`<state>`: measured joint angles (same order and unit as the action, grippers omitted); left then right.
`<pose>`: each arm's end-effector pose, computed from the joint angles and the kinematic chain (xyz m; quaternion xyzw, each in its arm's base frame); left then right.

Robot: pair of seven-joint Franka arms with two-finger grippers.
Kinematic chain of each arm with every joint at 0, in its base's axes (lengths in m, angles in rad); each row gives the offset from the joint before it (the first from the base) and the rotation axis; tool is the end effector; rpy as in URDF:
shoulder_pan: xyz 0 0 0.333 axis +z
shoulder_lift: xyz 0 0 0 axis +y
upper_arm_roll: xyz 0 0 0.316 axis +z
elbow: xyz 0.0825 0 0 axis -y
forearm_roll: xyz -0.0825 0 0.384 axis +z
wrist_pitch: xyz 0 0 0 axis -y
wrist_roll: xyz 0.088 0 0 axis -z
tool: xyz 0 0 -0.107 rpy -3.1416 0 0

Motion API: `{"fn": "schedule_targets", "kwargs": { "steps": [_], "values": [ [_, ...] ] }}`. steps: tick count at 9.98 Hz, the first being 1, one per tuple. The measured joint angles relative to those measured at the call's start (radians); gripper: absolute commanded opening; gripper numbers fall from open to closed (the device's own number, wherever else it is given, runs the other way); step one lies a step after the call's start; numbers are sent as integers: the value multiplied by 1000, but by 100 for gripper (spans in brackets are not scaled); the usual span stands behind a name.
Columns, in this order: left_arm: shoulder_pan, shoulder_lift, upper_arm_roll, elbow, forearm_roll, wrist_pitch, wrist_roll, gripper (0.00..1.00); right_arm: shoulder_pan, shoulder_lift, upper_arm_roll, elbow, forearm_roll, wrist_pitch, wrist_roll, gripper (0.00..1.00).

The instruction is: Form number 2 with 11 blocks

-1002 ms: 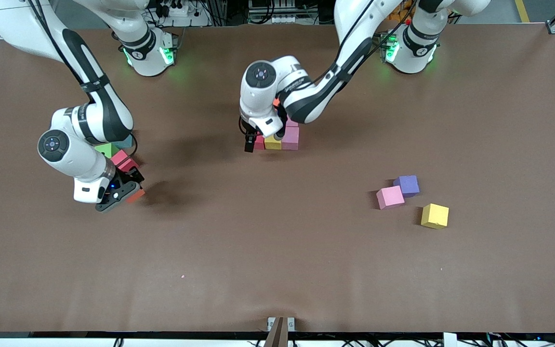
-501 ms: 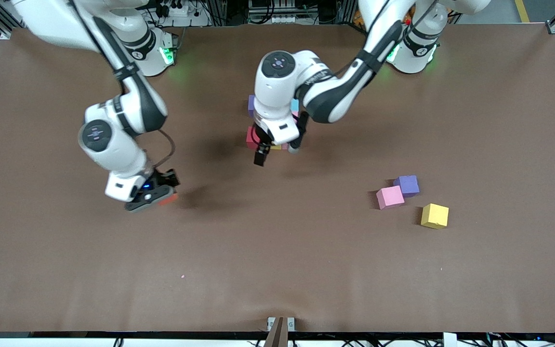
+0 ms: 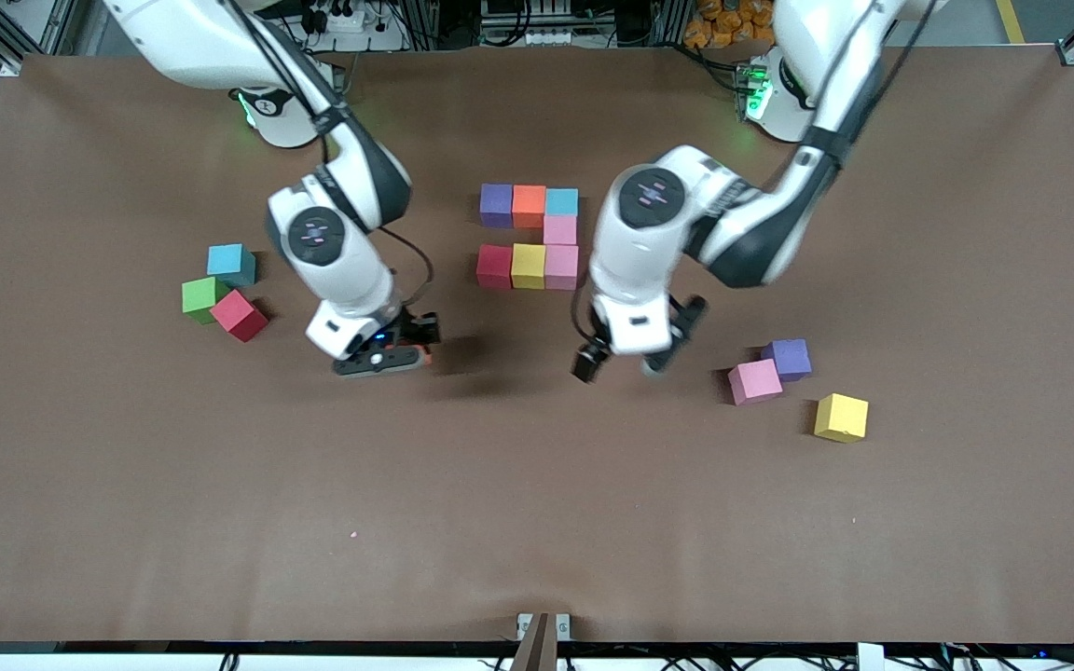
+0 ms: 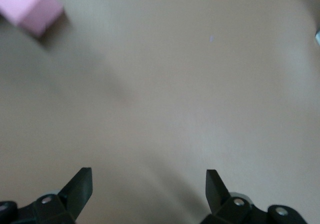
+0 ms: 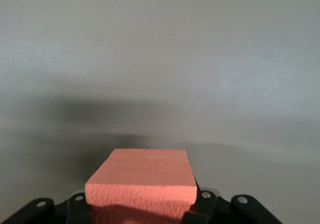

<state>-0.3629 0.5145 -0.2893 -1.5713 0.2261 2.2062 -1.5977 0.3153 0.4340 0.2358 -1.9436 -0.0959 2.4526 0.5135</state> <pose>0.5802 -0.3959 0.3665 0.9042 0.4201 0.0551 0.0538 0.5400 0.3234 0.2717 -0.9980 -0.0417 -0.0300 0.0370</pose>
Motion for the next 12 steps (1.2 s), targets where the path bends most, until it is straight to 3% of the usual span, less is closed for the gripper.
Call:
{"fn": "schedule_targets", "kwargs": {
  "steps": [5, 12],
  "values": [
    [211, -25, -5, -2, 0, -108, 576, 100, 147, 112, -3, 53, 0, 4, 254, 32],
    [434, -37, -5, -18, 0, -200, 1156, 100, 198, 173, -7, 59, -4, 5, 306, 32]
  ]
}}
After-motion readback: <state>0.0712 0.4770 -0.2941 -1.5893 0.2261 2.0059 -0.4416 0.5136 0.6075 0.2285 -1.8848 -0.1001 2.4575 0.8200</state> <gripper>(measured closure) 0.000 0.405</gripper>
